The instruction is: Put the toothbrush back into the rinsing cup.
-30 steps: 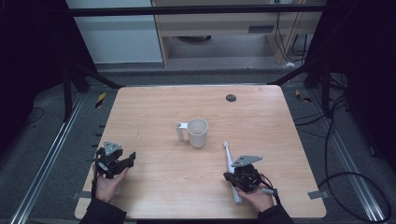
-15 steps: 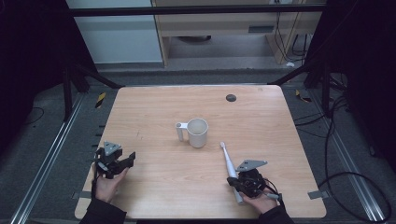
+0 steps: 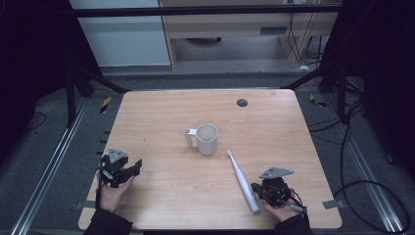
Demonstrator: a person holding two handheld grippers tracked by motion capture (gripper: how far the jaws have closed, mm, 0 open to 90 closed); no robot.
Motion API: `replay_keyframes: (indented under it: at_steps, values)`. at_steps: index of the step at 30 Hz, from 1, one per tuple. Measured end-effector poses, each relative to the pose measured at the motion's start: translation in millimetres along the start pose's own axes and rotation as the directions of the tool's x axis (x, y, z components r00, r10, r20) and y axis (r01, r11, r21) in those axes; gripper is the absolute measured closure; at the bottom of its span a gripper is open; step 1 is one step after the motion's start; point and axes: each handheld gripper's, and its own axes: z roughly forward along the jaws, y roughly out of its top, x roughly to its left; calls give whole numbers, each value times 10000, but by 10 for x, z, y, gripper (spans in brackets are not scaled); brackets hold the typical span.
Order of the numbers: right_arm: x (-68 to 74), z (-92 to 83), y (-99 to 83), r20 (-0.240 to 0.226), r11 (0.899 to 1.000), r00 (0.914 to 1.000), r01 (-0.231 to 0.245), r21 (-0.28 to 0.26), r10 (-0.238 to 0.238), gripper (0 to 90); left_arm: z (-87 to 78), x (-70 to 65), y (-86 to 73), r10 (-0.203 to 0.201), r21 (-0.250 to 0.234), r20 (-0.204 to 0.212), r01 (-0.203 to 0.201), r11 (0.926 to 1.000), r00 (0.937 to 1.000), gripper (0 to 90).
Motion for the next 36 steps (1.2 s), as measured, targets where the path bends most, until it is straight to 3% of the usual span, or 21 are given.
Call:
replay_keyframes:
  at_steps: [7, 15, 23, 27, 36]
  values:
    - [0, -20, 11, 49, 10000, 10000, -54, -67, 55, 900, 4, -2, 0, 9, 7, 5, -9, 10000, 10000, 430]
    - [-78, -125, 177, 801, 9987, 9961, -353, -371, 381, 883, 12, -5, 1, 39, 13, -14, -39, 10000, 10000, 430]
    - [-187, -228, 390, 1274, 9974, 9899, -580, -427, 630, 826, 28, -17, 0, 142, 32, -57, -142, 9999, 9999, 429]
    - [-233, -255, 475, 1348, 9960, 9870, -851, -282, 881, 792, 33, -29, -3, 241, 64, -99, -240, 9997, 9997, 429]
    - [-171, -149, 783, 1117, 9969, 9911, -753, 213, 724, 700, 51, -53, -8, 384, 142, -79, -383, 9992, 9992, 429]
